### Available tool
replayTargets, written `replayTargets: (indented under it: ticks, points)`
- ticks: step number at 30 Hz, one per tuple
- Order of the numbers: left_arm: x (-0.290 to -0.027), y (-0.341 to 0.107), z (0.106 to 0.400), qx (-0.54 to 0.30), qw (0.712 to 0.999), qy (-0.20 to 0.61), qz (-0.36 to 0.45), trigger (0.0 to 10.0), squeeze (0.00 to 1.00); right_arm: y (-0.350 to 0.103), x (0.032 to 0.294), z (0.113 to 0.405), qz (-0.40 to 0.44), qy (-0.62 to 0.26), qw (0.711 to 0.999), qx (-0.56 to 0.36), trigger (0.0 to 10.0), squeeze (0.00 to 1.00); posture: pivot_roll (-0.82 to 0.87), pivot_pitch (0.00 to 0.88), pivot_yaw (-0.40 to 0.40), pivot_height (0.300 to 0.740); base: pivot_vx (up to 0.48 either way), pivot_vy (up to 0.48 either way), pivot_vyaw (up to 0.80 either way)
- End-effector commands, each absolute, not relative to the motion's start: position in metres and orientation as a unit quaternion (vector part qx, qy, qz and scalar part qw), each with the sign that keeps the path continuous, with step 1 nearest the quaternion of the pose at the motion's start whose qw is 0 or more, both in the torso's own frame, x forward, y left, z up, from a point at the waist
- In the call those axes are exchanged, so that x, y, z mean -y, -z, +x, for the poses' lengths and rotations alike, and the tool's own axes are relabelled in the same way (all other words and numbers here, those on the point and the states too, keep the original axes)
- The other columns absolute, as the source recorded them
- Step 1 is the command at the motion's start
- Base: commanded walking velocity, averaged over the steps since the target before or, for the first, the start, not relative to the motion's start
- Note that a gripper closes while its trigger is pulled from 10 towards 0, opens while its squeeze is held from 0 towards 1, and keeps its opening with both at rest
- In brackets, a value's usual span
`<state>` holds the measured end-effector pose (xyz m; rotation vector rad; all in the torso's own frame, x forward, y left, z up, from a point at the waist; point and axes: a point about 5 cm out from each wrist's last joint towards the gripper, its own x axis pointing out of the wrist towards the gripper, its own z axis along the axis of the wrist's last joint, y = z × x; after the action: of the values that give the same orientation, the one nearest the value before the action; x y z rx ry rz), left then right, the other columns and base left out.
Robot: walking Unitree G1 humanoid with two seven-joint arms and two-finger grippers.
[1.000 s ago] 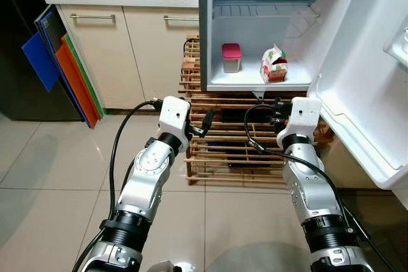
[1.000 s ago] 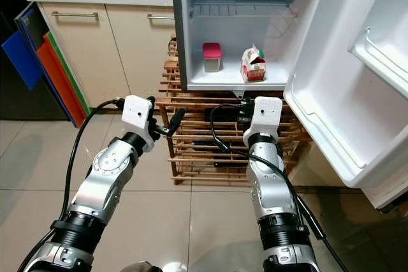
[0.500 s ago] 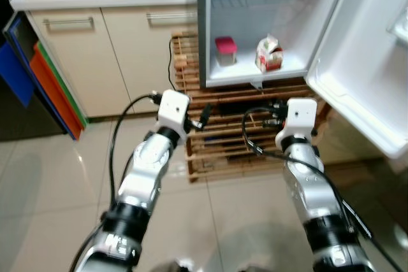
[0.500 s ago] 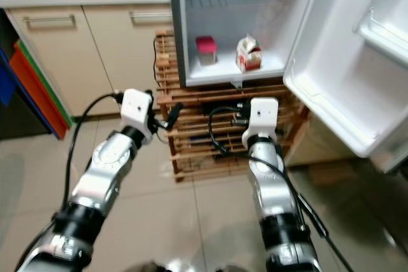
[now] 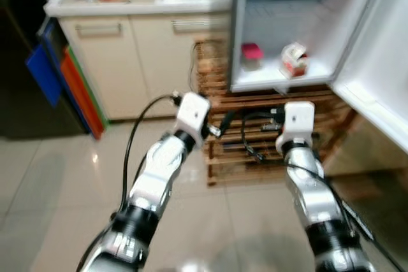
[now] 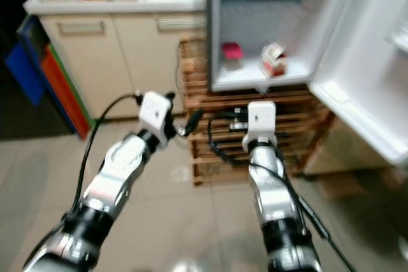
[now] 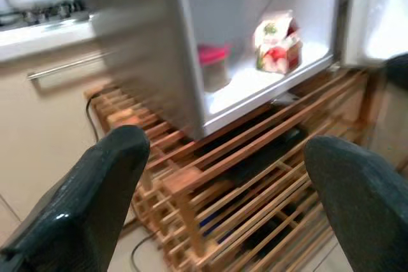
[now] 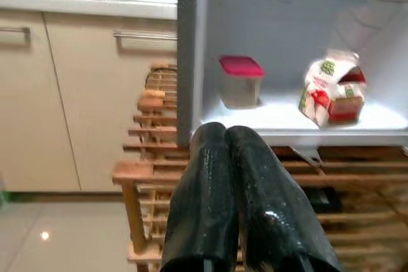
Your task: Restocking fridge
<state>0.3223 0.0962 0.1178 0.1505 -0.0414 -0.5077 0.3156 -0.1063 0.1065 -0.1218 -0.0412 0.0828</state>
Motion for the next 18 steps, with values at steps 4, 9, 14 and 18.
replayTargets:
  ticks: [4,9,14,18]
  points:
    - [-0.073,-0.129,0.323,0.044,0.953,0.290,0.079,10.0,0.00,-0.117,0.121,0.320,-0.079,-0.024,0.996,0.046,10.0,0.00,-0.07,0.000,0.038,0.740,0.480,0.000,0.00]
    - [-0.071,-0.130,0.324,0.049,0.949,0.299,0.086,10.0,0.00,-0.119,0.124,0.322,-0.072,-0.019,0.996,0.045,10.0,0.00,-0.07,0.000,0.041,0.740,0.477,0.000,-0.45]
    - [-0.069,-0.131,0.326,0.051,0.949,0.302,0.081,10.0,0.00,-0.119,0.127,0.325,-0.077,-0.011,0.996,0.043,10.0,0.00,-0.07,0.000,0.047,0.740,0.472,0.000,-0.56]
    - [-0.066,-0.130,0.323,0.050,0.946,0.311,0.080,10.0,0.00,-0.121,0.129,0.330,-0.087,-0.001,0.995,0.042,10.0,0.00,-0.07,0.000,0.057,0.740,0.472,0.000,-0.29]
